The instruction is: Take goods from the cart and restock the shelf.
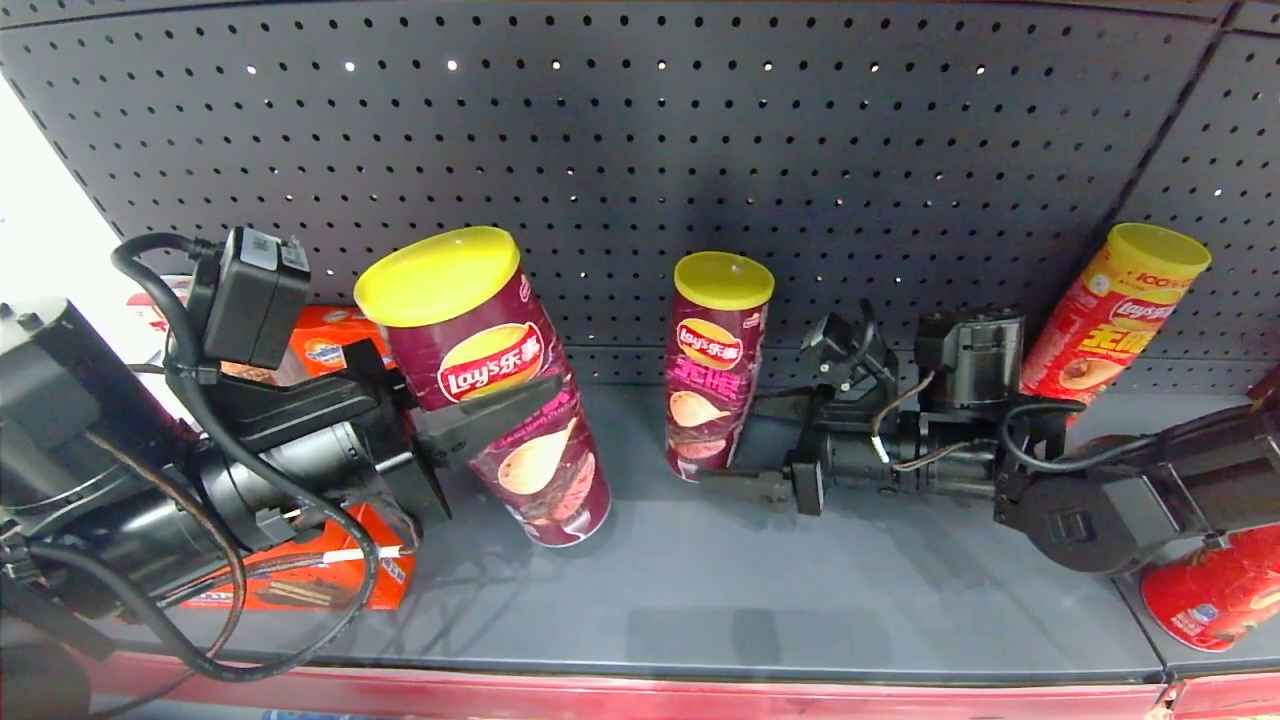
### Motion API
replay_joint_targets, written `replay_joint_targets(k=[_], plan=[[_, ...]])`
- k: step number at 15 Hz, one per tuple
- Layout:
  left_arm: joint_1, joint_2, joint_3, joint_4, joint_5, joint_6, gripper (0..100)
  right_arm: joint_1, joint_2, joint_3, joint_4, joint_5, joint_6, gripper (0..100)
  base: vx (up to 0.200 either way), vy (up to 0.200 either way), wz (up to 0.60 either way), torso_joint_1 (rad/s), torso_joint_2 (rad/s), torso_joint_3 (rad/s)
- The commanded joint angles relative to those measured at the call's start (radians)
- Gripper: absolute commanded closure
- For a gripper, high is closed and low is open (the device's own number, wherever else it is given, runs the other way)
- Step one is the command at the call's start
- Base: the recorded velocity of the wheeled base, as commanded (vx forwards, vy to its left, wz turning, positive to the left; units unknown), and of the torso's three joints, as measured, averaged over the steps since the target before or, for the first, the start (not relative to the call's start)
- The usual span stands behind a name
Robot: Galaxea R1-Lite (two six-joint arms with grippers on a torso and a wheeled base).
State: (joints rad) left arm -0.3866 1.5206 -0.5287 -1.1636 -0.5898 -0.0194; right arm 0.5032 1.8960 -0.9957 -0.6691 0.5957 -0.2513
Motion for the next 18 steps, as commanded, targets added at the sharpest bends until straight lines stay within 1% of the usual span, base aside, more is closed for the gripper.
replay_joint_targets(k=[1, 2, 3, 5, 7, 8, 10, 11, 12, 14, 16, 17, 18], plan=[[0.000, -0.002, 0.001, -0.001, 0.001, -0.001, 100, 0.003, -0.018, 0.009, -0.001, -0.005, 0.000, 0, 0.000, 0.000, 0.00, 0.000, 0.00, 0.000], [0.000, -0.002, 0.003, -0.001, 0.001, -0.001, 100, -0.002, -0.006, -0.001, -0.012, -0.050, 0.004, 0, 0.000, 0.000, 0.00, 0.000, 0.00, 0.000], [0.002, -0.002, 0.003, 0.001, 0.001, -0.001, 100, -0.003, 0.003, -0.009, -0.017, -0.068, 0.018, 0, 0.000, 0.000, 0.00, 0.000, 0.00, 0.000], [0.002, -0.002, 0.004, 0.001, 0.001, -0.001, 100, 0.001, 0.054, -0.050, -0.096, -0.122, 0.069, 0, 0.000, 0.000, 0.00, 0.000, 0.00, 0.000], [0.003, 0.000, 0.004, 0.001, 0.002, -0.002, 100, 0.020, 0.086, -0.075, -0.165, -0.131, 0.136, 0, 0.000, 0.000, 0.00, 0.000, 0.00, 0.000], [0.003, 0.000, 0.006, 0.001, 0.002, -0.002, 100, 0.023, 0.089, -0.080, -0.168, -0.131, 0.139, 0, 0.000, 0.000, 0.00, 0.000, 0.00, 0.000], [0.005, 0.000, 0.010, 0.001, 0.002, -0.002, 100, 0.028, 0.124, -0.138, -0.170, -0.131, 0.142, 0, 0.000, 0.000, 0.00, 0.000, 0.00, 0.000], [0.006, 0.000, 0.010, 0.001, 0.002, -0.002, 100, 0.028, 0.126, -0.139, -0.170, -0.131, 0.141, 0, 0.000, 0.000, 0.00, 0.000, 0.00, 0.000], [0.015, 0.003, 0.009, -0.001, 0.002, -0.002, 100, 0.034, 0.153, -0.179, -0.170, -0.132, 0.141, 0, 0.000, 0.000, 0.00, 0.000, 0.00, 0.000], [0.015, 0.003, 0.010, -0.001, 0.002, -0.001, 100, 0.043, 0.175, -0.201, -0.171, -0.131, 0.142, 0, 0.000, 0.000, 0.00, 0.000, 0.00, 0.000], [0.015, 0.003, 0.010, -0.001, 0.002, -0.001, 100, 0.049, 0.189, -0.199, -0.205, -0.123, 0.144, 0, 0.000, 0.000, 0.00, 0.000, 0.00, 0.000], [0.015, 0.003, 0.010, -0.001, 0.002, -0.001, 100, 0.054, 0.189, -0.199, -0.202, -0.131, 0.145, 100, 0.000, 0.000, 0.00, 0.000, 0.00, 0.000], [0.015, 0.003, 0.010, -0.001, 0.002, -0.001, 100, 0.057, 0.183, -0.187, -0.202, -0.131, 0.145, 100, 0.000, 0.000, 0.00, 0.000, 0.00, 0.000]])
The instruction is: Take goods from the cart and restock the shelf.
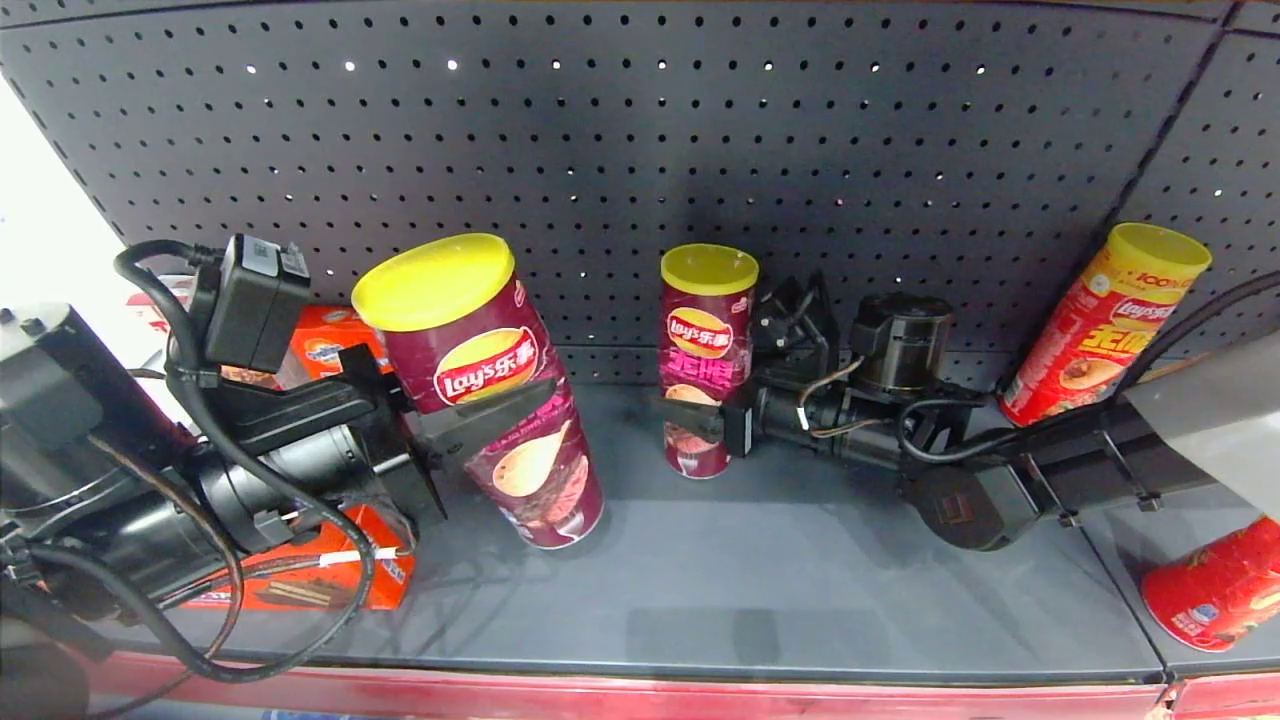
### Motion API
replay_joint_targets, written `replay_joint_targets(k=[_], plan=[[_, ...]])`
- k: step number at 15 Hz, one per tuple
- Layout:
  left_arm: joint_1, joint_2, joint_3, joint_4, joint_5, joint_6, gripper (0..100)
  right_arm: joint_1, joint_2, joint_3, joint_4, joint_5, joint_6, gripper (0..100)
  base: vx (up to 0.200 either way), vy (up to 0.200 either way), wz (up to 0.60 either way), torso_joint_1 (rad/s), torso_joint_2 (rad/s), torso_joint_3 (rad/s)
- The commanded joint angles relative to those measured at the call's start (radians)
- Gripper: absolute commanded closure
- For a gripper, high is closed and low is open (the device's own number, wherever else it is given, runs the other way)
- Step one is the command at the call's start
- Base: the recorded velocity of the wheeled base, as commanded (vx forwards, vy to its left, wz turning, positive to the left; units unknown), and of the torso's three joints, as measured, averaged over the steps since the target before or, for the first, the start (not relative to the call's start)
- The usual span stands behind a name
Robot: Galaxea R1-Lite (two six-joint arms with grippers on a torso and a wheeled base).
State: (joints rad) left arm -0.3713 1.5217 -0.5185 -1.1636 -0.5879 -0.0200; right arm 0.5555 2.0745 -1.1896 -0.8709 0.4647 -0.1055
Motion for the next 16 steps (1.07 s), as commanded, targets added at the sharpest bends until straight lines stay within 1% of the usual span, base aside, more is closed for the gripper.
replay_joint_targets(k=[1, 6, 9, 11, 12, 14, 15, 16], plan=[[0.000, 0.003, 0.000, -0.001, 0.000, 0.000, 100, 0.004, 0.003, 0.013, -0.004, 0.000, 0.000, 100, 0.000, 0.000, 0.00, 0.000, 0.00, 0.000], [0.002, 0.000, 0.002, -0.002, 0.000, 0.000, 100, 0.004, -0.030, 0.045, -0.013, 0.002, -0.002, 100, 0.000, 0.000, 0.00, 0.000, 0.00, 0.000], [0.002, -0.005, 0.031, 0.001, -0.001, 0.000, 100, 0.006, -0.123, 0.099, -0.007, 0.012, -0.002, 100, 0.000, 0.000, 0.00, 0.000, 0.00, 0.000], [0.002, -0.006, 0.040, 0.002, -0.001, 0.000, 100, 0.006, -0.203, 0.160, -0.010, 0.066, -0.006, 100, 0.000, 0.000, 0.00, 0.000, 0.00, 0.000], [0.002, -0.008, 0.038, 0.002, 0.000, 0.000, 100, 0.024, -0.264, 0.217, -0.010, 0.088, -0.019, 100, 0.000, 0.000, 0.00, 0.000, 0.00, 0.000], [0.002, -0.006, 0.037, 0.002, 0.000, 0.000, 100, 0.066, -0.338, 0.303, -0.011, 0.088, -0.045, 100, 0.000, 0.000, 0.00, 0.000, 0.00, 0.000], [0.002, -0.006, 0.037, 0.002, 0.000, 0.000, 100, 0.067, -0.340, 0.306, -0.011, 0.088, -0.046, 100, 0.000, 0.000, 0.00, 0.000, 0.00, 0.000], [0.002, -0.006, 0.037, 0.004, 0.000, 0.000, 100, 0.089, -0.376, 0.392, -0.017, 0.091, -0.105, 100, 0.000, 0.000, 0.00, 0.000, 0.00, 0.000]])
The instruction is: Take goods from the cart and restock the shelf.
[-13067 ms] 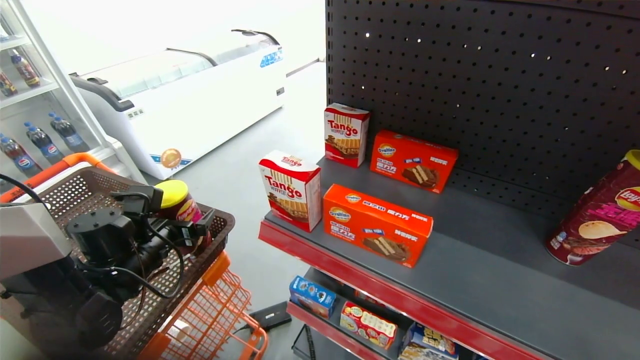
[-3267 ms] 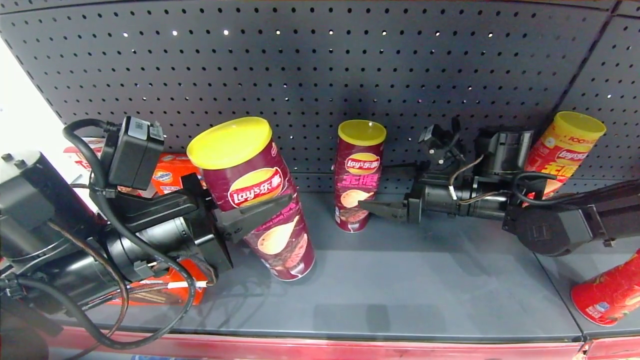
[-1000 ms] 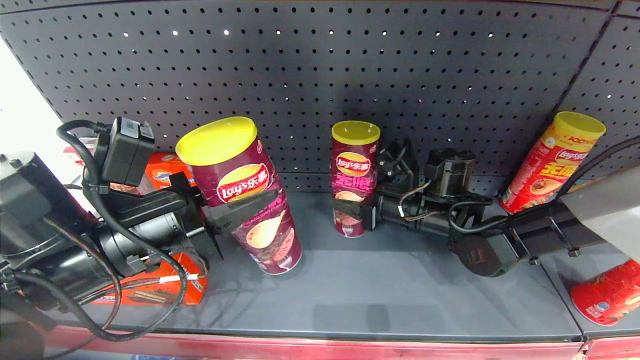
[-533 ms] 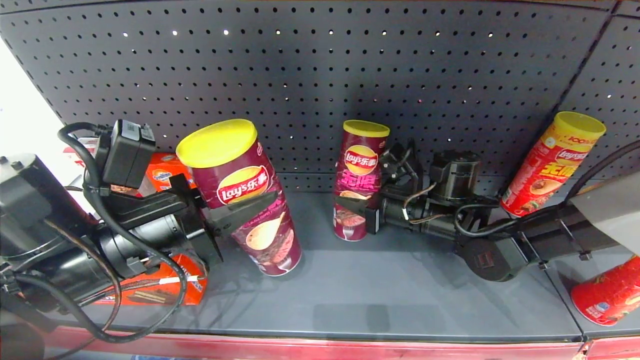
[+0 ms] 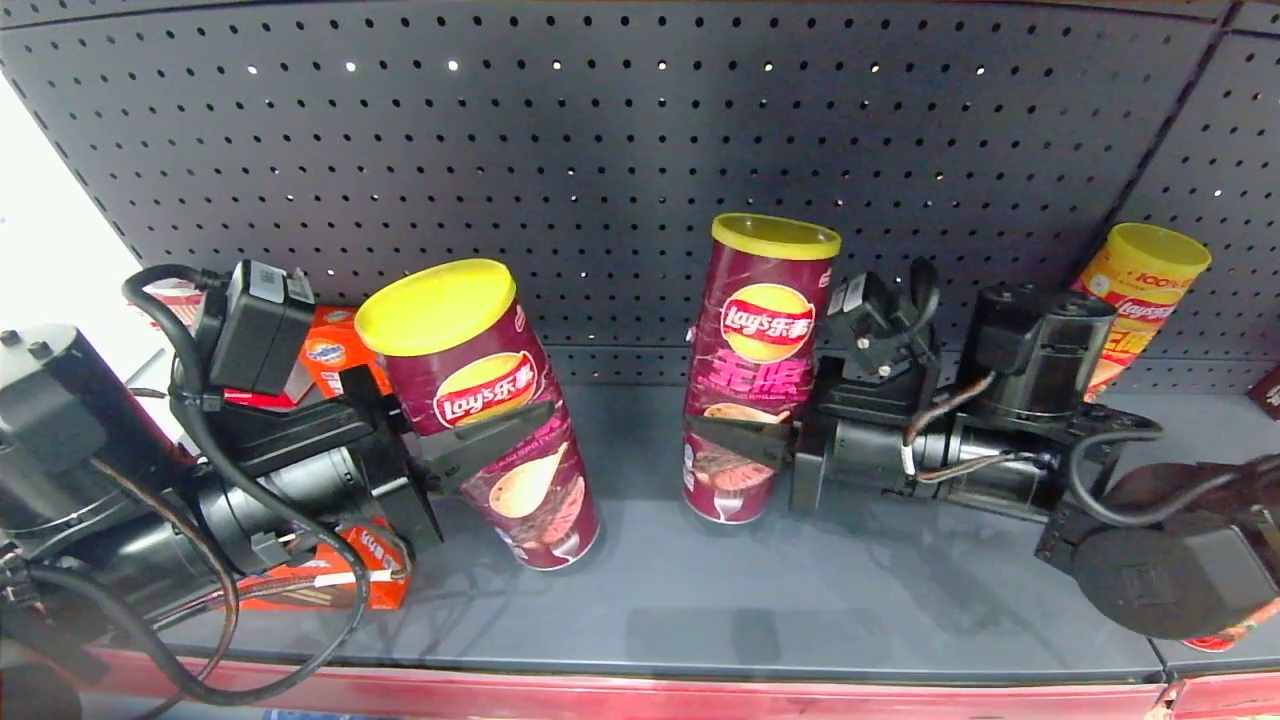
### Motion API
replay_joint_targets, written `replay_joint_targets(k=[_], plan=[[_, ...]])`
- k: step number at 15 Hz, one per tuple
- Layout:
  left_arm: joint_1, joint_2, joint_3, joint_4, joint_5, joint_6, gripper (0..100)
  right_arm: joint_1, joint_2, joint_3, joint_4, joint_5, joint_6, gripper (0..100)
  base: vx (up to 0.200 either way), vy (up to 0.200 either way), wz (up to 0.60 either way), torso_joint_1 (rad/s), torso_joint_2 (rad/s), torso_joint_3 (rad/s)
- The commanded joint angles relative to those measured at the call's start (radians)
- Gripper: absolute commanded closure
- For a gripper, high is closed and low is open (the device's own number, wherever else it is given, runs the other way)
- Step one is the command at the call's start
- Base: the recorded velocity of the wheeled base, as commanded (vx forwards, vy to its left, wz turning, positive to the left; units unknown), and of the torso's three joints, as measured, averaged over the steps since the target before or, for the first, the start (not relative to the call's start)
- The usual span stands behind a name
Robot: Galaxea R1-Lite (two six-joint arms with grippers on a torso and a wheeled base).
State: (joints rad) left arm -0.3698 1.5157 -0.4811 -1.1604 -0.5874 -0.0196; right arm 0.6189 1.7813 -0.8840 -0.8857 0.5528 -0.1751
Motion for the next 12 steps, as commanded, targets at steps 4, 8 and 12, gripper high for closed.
replay_joint_targets(k=[4, 8, 12], plan=[[0.000, 0.006, -0.008, 0.001, 0.003, 0.000, 100, 0.025, -0.068, 0.227, -0.065, 0.033, -0.090, 100, 0.000, 0.000, 0.00, 0.000, 0.00, 0.000], [0.000, 0.006, 0.001, 0.001, 0.006, 0.000, 100, 0.021, 0.012, 0.258, -0.187, 0.039, -0.090, 100, 0.000, 0.000, 0.00, 0.000, 0.00, 0.000], [0.000, 0.006, -0.001, 0.001, 0.008, -0.002, 100, 0.019, 0.035, 0.258, -0.188, 0.039, -0.092, 100, 0.000, 0.000, 0.00, 0.000, 0.00, 0.000]])
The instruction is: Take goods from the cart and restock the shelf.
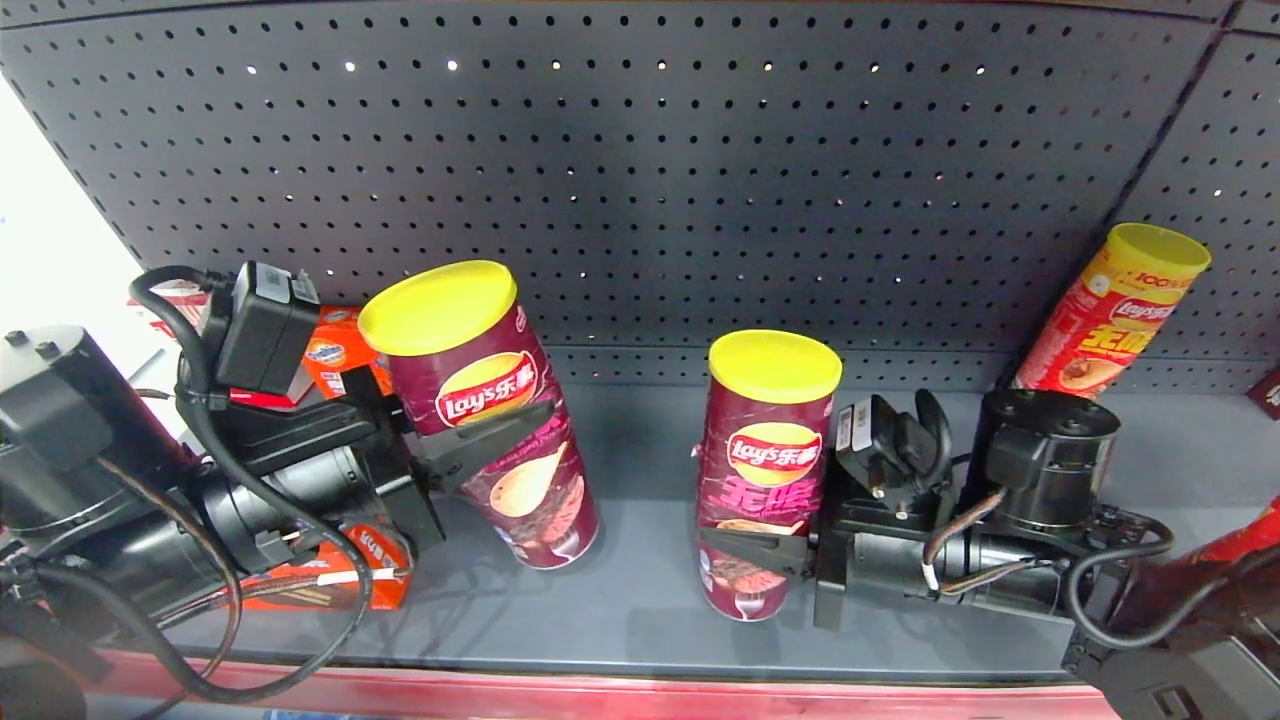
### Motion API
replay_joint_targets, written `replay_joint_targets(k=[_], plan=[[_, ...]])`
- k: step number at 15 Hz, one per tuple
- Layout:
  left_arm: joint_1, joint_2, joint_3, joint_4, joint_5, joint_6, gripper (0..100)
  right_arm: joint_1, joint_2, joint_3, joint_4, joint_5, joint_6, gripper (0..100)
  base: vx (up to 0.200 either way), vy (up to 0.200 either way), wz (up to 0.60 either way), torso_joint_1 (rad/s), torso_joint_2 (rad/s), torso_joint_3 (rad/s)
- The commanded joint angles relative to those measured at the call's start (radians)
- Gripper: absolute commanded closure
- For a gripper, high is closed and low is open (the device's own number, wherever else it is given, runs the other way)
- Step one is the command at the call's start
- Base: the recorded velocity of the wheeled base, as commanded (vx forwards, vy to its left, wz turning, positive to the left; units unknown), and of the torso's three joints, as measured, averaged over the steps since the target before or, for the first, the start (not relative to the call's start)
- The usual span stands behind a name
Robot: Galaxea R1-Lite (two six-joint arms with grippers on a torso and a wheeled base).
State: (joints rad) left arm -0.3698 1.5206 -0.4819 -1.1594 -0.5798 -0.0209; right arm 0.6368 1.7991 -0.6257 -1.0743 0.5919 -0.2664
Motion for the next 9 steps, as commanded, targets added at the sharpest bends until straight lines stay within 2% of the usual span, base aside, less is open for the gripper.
replay_joint_targets(k=[1, 8, 9], plan=[[0.000, 0.003, 0.000, 0.000, 0.000, -0.001, 100, 0.001, 0.026, 0.000, -0.003, 0.000, -0.001, 100, 0.000, 0.000, 0.00, 0.000, 0.00, 0.000], [0.000, 0.004, 0.000, 0.000, 0.000, 0.001, 100, 0.006, 0.045, 0.000, -0.004, -0.006, -0.004, 100, 0.000, 0.000, 0.00, 0.000, 0.00, 0.000], [0.000, 0.004, 0.000, 0.000, 0.000, -0.001, 100, 0.009, 0.042, 0.003, -0.004, -0.014, -0.004, 0, 0.000, 0.000, 0.00, 0.000, 0.00, 0.000]])
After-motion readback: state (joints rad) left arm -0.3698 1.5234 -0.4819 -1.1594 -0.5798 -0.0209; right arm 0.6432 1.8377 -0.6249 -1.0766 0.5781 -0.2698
